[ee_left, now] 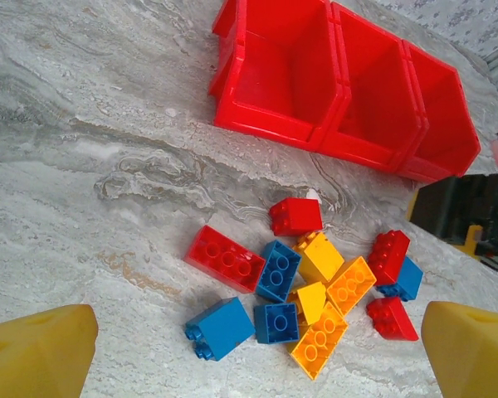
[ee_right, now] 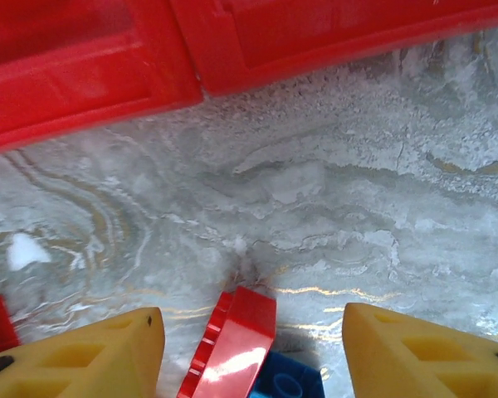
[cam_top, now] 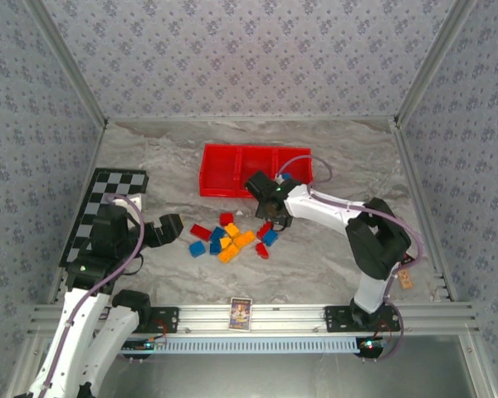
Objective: Sort the legos into containers by color
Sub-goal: Pick up the lego from the center of the table.
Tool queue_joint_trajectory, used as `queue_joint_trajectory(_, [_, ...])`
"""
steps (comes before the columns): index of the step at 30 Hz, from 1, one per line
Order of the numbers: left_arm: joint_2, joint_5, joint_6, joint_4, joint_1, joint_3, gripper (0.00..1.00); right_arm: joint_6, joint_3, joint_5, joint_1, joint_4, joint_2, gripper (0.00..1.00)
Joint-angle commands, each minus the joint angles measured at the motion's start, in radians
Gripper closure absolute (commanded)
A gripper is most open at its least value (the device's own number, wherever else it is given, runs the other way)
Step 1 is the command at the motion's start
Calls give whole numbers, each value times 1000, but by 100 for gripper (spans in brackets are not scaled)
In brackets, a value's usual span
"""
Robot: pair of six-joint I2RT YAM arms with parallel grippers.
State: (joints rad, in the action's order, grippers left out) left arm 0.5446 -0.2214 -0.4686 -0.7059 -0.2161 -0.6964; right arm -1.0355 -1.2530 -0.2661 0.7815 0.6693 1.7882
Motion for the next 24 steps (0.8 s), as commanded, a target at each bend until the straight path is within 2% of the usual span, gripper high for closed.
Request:
queue_joint_trajectory(1, [-8, -19, 10, 17, 3, 9, 0, -13, -47, -19, -1, 26, 45, 43])
queue_joint_trajectory(12, [-2, -22, 10, 20, 2, 9, 0, -10, -80, 1, 1, 50, 125, 46])
queue_joint_trajectory(24, [-3, -22, 10, 19, 3, 9, 0, -29, -90, -8, 22, 63, 146, 49])
